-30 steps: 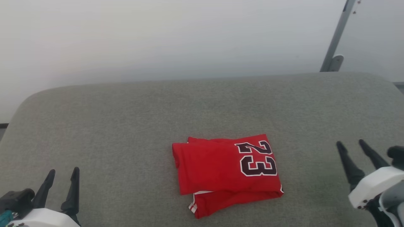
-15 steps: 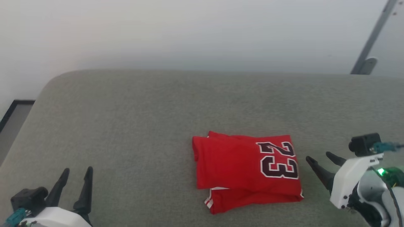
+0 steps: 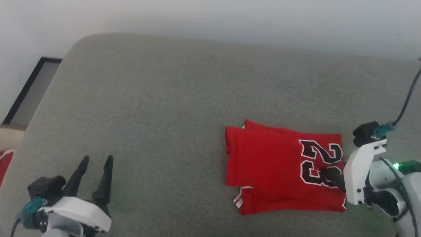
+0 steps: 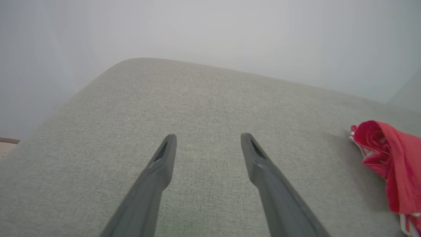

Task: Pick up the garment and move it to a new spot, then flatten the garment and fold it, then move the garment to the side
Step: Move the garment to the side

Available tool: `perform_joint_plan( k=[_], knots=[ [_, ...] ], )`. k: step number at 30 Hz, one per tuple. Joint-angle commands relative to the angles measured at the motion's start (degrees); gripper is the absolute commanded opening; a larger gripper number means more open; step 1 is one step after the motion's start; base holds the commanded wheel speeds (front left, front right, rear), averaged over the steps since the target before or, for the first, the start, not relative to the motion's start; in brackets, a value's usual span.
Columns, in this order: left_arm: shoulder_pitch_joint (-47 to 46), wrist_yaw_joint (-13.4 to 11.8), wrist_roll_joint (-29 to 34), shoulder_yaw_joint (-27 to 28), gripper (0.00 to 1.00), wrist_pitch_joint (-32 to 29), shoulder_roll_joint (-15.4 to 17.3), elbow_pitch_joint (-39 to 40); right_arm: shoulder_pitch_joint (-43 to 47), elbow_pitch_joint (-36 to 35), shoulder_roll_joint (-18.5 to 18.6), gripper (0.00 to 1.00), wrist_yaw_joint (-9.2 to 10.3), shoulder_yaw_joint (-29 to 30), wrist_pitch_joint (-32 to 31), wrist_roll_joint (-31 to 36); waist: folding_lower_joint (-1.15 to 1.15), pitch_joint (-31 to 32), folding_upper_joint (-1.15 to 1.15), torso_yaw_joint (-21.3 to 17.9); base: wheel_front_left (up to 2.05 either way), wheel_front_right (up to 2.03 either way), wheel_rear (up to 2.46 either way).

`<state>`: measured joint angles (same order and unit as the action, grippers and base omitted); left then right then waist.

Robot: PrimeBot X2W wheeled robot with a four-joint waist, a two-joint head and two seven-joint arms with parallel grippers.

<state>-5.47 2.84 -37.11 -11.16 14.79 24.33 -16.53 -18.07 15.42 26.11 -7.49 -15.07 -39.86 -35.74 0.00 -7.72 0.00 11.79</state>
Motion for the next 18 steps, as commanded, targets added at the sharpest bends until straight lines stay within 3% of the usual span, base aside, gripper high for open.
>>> perform_joint_plan(
  k=[1, 9, 10, 11, 18],
  knots=[
    [-1.3, 0.5, 0.9, -0.2, 1.0, 0.3, -0.5, -0.4, -0.9, 0.8, -0.6, 1.0, 0.0, 0.2, -1.4, 0.5, 0.0, -2.1, 0.0, 1.7, 0.0, 0.0, 0.0],
    [-4.2, 1.8, 1.8, -0.3, 1.0, 0.3, -2.2, -3.2, -1.2, 3.8, -4.0, 1.0, 0.0, 0.9, -8.3, 1.2, 0.0, -4.4, 0.0, 2.8, 0.0, 0.0, 0.0],
    [-4.5, 1.9, 1.9, -0.1, 1.0, 0.4, -2.3, -3.3, -1.2, 3.6, -4.3, 0.36, -0.01, 0.7, -8.9, 1.3, 0.0, -4.5, 0.0, 2.7, 0.0, 0.0, 0.0],
    [-4.6, 2.1, 2.0, 0.1, 1.0, 0.4, -2.5, -3.5, -1.1, 3.4, -4.6, 0.0, -0.01, 0.9, -9.1, 1.3, 0.0, -4.5, 0.0, 2.6, 0.0, 0.0, 0.0],
    [-5.5, 3.0, 3.6, 1.3, 1.0, 0.4, -2.9, -3.3, -3.2, 0.7, -3.5, 0.0, 0.06, 4.2, -9.7, 2.3, 0.0, -4.5, 0.0, 0.5, 0.0, 0.0, 0.0]
  ],
)
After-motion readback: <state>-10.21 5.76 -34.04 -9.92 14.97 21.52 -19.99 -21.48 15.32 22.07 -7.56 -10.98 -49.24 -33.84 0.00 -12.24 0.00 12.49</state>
